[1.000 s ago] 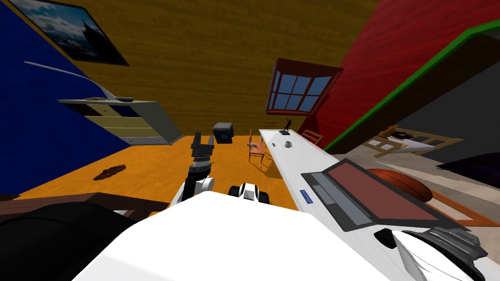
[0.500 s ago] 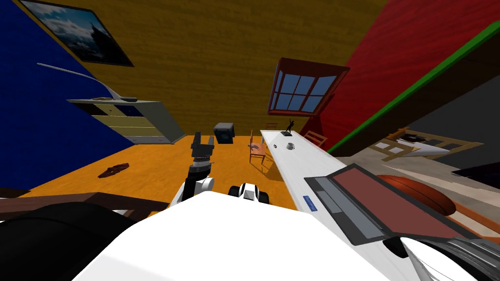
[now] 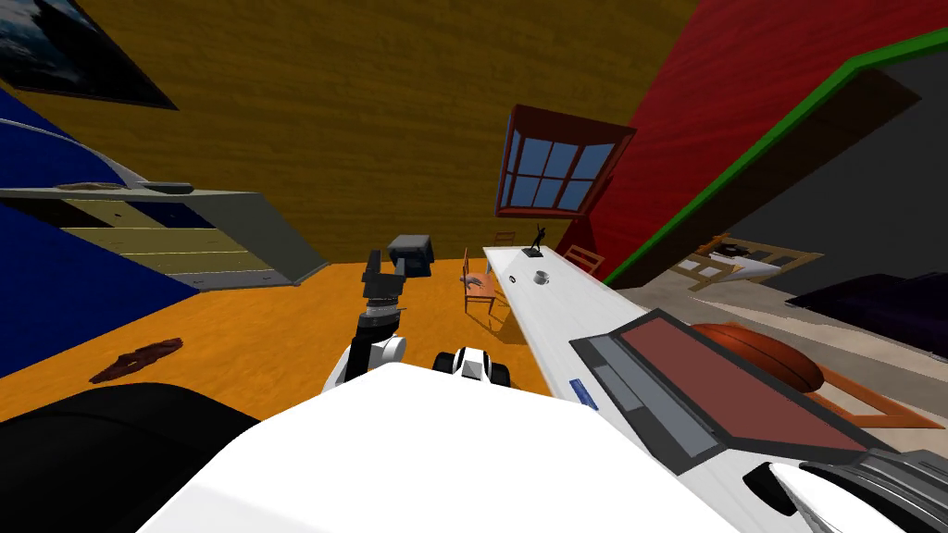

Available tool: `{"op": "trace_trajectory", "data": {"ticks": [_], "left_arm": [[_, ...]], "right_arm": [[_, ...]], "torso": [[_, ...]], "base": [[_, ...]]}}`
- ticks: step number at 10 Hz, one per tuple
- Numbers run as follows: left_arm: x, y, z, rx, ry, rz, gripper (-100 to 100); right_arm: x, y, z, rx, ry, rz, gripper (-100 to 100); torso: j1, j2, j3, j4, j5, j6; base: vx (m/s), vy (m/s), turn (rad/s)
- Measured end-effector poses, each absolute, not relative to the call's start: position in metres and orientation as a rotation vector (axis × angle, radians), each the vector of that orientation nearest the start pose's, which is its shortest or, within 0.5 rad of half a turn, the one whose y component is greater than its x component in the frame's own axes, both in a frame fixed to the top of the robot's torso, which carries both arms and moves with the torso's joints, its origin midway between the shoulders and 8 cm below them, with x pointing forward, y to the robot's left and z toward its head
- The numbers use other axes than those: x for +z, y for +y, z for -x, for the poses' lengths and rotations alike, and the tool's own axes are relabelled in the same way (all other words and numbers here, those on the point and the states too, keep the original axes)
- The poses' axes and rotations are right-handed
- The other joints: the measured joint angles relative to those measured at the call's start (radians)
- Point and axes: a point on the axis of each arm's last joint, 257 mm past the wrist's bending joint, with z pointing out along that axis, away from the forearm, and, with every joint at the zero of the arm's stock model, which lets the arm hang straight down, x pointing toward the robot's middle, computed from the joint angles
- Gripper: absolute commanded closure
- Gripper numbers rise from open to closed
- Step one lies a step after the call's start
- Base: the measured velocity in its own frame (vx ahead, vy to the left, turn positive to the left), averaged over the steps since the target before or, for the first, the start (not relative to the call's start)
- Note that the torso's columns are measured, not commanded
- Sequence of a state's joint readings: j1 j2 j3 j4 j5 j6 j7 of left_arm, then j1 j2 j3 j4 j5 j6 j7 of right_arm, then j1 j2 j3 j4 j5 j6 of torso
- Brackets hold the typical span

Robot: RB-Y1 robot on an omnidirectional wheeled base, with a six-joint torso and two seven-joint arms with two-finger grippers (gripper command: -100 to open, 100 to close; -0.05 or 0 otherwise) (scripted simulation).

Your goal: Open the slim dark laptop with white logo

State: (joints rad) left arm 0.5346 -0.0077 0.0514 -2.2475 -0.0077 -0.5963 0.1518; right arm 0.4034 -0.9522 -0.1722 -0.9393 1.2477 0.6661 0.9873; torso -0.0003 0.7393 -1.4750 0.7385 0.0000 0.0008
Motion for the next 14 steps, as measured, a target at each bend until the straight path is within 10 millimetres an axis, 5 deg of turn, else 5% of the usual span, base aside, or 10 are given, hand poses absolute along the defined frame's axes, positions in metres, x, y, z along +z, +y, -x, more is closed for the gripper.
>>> {"op": "trace_trajectory", "data": {"ticks": [7,8,14], "left_arm": [[0.018,0.298,-0.328,-1.383,0.547,0.676,0],[0.018,0.297,-0.328,-1.384,0.547,0.676,0],[0.018,0.297,-0.328,-1.384,0.547,0.676,0]], "right_arm": [[-0.204,-0.848,-0.141,-2.233,2.003,0.923,-100],[-0.204,-0.848,-0.140,-2.231,2.002,0.920,100],[-0.193,-0.871,-0.145,-2.319,2.054,0.825,100]], "torso": [[0.000,0.000,0.000,0.000,0.000,0.000],[0.001,0.002,0.001,0.000,0.000,-0.002],[-0.004,-0.002,0.000,-0.001,-0.006,-0.002]], "base": [[0.120,-0.019,-0.117],[-0.108,0.021,0.296],[-0.164,0.031,0.158]]}}
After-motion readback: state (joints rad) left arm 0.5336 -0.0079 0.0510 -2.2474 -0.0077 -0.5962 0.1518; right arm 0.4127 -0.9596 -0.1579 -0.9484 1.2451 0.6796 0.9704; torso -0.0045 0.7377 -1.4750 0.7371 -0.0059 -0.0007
